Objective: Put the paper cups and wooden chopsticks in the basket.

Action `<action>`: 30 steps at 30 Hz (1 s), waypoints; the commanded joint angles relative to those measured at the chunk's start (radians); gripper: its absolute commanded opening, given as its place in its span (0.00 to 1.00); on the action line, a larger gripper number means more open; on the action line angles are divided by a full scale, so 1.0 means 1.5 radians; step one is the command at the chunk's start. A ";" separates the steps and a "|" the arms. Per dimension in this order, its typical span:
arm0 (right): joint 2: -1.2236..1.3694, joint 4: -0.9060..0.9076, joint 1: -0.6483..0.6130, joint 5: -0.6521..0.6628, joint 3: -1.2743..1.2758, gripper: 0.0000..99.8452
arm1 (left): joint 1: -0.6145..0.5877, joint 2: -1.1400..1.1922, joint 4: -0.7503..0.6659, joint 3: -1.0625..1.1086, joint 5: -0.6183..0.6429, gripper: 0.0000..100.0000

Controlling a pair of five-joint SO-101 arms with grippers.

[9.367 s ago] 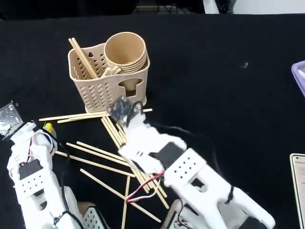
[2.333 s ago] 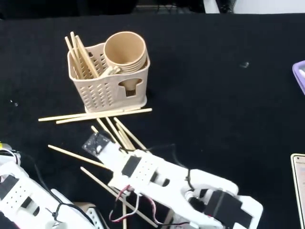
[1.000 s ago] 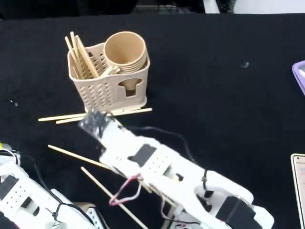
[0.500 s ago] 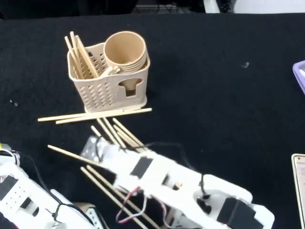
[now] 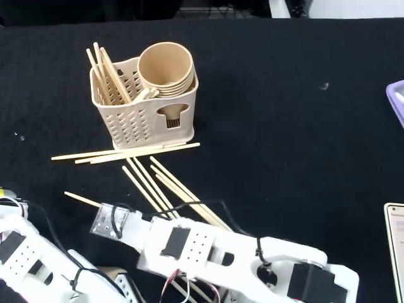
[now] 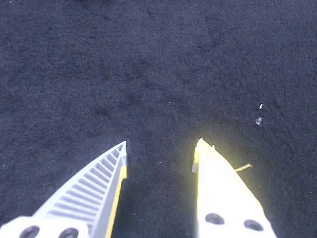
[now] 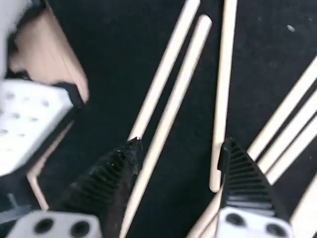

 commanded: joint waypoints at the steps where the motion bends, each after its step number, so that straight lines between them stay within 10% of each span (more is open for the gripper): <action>1: -0.028 -0.026 -0.036 -0.038 -0.015 0.25 | 0.002 -0.006 -0.012 -0.038 0.006 0.22; 16: 0.122 -0.034 -0.029 -0.040 -0.070 0.25 | 0.002 -0.006 -0.012 -0.037 0.005 0.22; 22: 0.122 -0.023 -0.026 -0.034 -0.071 0.02 | 0.002 -0.006 -0.011 -0.037 0.005 0.22; 30: 0.122 0.063 0.017 -0.033 -0.085 0.05 | 0.002 -0.006 -0.012 -0.037 0.005 0.22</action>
